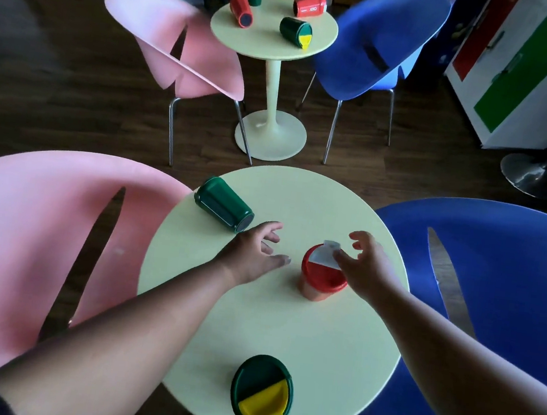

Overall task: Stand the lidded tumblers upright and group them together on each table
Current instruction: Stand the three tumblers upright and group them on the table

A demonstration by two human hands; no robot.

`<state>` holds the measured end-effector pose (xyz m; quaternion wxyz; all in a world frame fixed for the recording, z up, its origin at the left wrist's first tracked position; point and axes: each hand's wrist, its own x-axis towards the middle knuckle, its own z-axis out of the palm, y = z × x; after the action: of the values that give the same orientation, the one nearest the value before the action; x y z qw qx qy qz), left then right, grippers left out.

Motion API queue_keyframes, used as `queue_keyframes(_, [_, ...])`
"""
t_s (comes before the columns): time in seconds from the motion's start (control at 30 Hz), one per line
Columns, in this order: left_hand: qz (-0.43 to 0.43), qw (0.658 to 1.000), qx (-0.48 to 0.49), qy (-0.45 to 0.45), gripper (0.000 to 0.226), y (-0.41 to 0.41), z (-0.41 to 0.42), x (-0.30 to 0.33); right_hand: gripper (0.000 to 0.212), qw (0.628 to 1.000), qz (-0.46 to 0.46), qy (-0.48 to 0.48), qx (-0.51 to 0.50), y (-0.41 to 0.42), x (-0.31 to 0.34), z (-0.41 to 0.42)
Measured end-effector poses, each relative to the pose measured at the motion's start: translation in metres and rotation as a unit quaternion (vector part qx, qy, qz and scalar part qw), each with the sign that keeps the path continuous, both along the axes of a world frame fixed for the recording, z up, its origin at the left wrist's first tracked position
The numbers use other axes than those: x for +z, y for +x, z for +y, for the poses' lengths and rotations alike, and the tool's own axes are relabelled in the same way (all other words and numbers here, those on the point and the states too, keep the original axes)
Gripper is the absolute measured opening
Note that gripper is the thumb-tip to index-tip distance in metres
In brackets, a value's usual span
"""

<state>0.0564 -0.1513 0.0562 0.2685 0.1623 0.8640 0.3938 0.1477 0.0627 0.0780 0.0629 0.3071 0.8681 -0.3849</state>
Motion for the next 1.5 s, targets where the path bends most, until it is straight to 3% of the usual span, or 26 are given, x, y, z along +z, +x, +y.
queue_keyframes(0.1, [0.024,0.993,0.111,0.019,0.057,-0.032,-0.023,0.002,0.045,0.993,0.058,0.085,0.061,-0.028,0.018,-0.022])
queue_keyframes(0.2, [0.044,0.971,0.234,0.014,0.039,-0.066,-0.045,-0.004,0.036,0.987,0.097,0.068,0.113,-0.064,0.032,-0.056])
queue_keyframes(0.3, [0.042,0.949,0.314,-0.007,0.04,-0.097,-0.066,-0.016,0.029,0.984,0.051,0.03,0.17,-0.105,0.028,-0.091])
queue_keyframes(0.43, [-0.01,0.933,0.361,-0.008,0.052,-0.128,-0.085,-0.039,0.036,0.984,-0.029,0.0,0.178,-0.155,-0.003,-0.121])
queue_keyframes(0.6, [-0.074,0.928,0.364,0.028,0.062,-0.149,-0.089,-0.062,0.055,0.983,-0.083,-0.013,0.166,-0.187,-0.035,-0.138])
queue_keyframes(0.73, [-0.131,0.928,0.344,0.053,0.083,-0.158,-0.087,-0.07,0.055,0.984,-0.083,-0.046,0.15,-0.202,-0.048,-0.148])
queue_keyframes(0.77, [-0.145,0.928,0.337,0.057,0.082,-0.157,-0.086,-0.069,0.053,0.984,-0.081,-0.06,0.144,-0.205,-0.048,-0.15])
queue_keyframes(0.87, [-0.152,0.932,0.319,0.074,0.049,-0.157,-0.083,-0.067,0.042,0.985,-0.078,-0.075,0.133,-0.211,-0.049,-0.154])
queue_keyframes(1.07, [-0.104,0.946,0.3,0.067,0.054,-0.152,-0.084,-0.067,0.042,0.985,-0.082,-0.09,0.121,-0.208,-0.049,-0.154])
queue_keyframes(1.2, [-0.022,0.96,0.275,0.048,0.044,-0.135,-0.084,-0.054,0.043,0.987,-0.066,-0.101,0.107,-0.194,-0.044,-0.15])
queue_keyframes(1.33, [0.085,0.97,0.217,0.074,0.05,-0.106,-0.083,-0.038,0.04,0.988,-0.046,-0.106,0.102,-0.172,-0.031,-0.141])
queue_keyframes(1.5, [0.138,0.978,0.15,0.045,0.066,-0.059,-0.076,-0.029,0.041,0.987,-0.017,-0.12,0.107,-0.135,-0.013,-0.127])
